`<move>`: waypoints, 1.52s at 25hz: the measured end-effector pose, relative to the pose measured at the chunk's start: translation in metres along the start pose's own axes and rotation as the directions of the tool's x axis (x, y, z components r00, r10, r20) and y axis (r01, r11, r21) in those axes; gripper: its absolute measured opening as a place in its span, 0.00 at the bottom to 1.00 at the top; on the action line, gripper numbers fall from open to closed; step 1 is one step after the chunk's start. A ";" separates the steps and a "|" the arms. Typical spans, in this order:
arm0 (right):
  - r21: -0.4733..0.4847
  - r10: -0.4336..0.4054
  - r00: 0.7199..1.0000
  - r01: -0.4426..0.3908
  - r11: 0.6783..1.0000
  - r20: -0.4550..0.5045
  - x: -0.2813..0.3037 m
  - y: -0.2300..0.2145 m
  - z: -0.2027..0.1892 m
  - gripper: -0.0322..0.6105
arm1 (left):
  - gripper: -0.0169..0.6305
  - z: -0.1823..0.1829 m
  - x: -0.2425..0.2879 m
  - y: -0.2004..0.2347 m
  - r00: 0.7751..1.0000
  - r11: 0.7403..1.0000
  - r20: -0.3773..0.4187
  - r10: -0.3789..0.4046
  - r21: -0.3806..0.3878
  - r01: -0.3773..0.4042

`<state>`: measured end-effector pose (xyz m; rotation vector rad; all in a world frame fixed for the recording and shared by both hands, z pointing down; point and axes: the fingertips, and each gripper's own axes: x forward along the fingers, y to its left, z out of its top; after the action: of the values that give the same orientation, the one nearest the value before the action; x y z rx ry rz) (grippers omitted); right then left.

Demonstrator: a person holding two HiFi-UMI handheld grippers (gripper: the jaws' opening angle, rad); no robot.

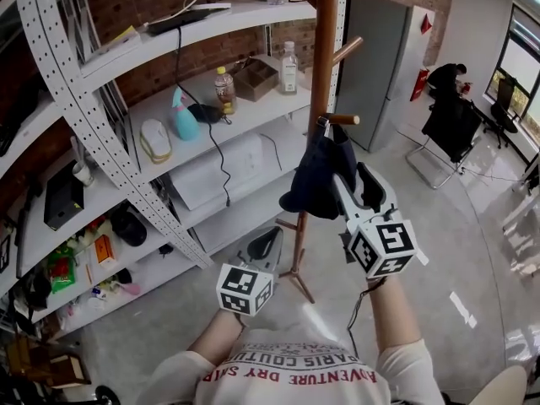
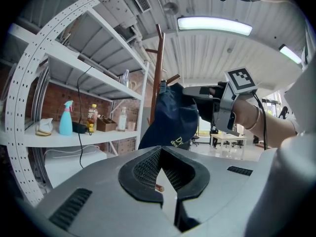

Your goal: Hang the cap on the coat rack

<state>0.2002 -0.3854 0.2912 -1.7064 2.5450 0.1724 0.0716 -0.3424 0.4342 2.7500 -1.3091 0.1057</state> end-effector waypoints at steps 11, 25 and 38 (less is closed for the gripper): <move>0.024 -0.057 0.996 0.058 0.998 -0.062 -0.053 0.029 -0.055 0.25 | 0.03 0.011 0.003 -0.012 0.998 0.999 0.030 -0.051 0.006 0.051; 0.096 -0.107 0.974 0.129 0.987 -0.201 -0.080 0.044 -0.133 0.07 | 0.03 -0.006 0.002 -0.022 0.996 0.996 -0.006 -0.092 0.001 0.092; 0.087 -0.131 0.971 0.151 0.985 -0.201 -0.086 0.035 -0.134 0.07 | 0.03 -0.010 0.005 -0.023 0.996 0.996 -0.014 -0.092 -0.006 0.092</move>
<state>0.2012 -0.3115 0.4367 -1.9433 2.4974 -0.1370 0.0928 -0.3304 0.4438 2.7942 -1.1748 0.1144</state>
